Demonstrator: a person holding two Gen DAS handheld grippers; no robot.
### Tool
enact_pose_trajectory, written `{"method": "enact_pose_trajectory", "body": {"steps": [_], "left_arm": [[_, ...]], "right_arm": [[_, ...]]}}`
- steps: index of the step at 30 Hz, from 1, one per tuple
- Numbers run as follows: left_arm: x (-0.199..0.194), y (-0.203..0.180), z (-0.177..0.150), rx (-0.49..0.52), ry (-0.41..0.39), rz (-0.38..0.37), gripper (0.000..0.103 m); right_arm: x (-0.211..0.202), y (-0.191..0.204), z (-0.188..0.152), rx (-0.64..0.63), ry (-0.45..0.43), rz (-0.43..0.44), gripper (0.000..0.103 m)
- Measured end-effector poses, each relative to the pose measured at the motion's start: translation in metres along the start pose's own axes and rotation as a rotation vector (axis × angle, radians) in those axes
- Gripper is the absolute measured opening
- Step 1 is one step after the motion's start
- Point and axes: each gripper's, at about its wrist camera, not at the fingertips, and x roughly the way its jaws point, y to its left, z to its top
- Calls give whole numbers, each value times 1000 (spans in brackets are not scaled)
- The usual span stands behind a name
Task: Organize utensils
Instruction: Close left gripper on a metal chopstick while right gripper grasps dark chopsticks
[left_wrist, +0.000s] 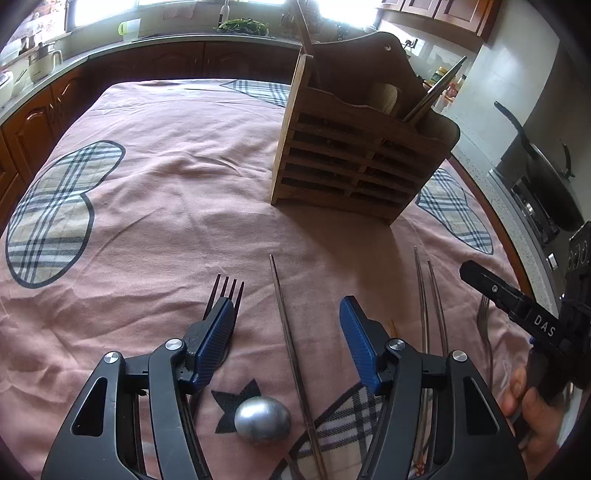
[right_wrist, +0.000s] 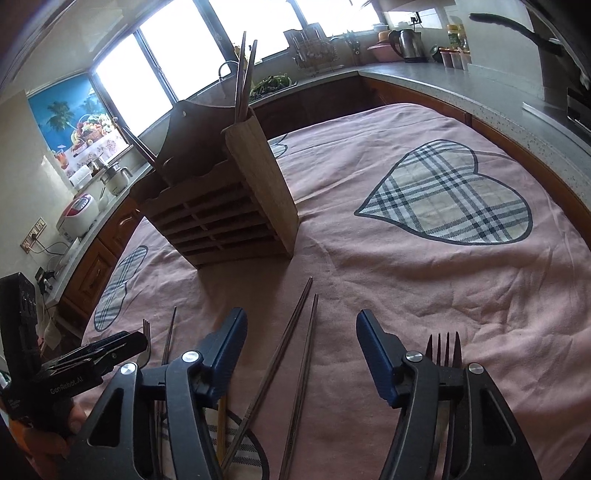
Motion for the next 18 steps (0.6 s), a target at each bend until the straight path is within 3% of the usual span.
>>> {"method": "enact_pose_trajectory", "body": {"steps": [9, 13, 16, 18], "left_arm": [[26, -1, 13, 19, 42, 5, 54], [34, -5, 17, 47, 58, 4, 34], [46, -9, 16, 65, 94, -4, 16], [47, -12, 16, 84, 85, 9, 12]], "right_arm": [[49, 7, 22, -58, 84, -25, 51], [71, 9, 20, -81, 150, -55, 39], [72, 15, 18, -122, 137, -89, 34], [73, 17, 18, -136, 139, -104, 23]]}}
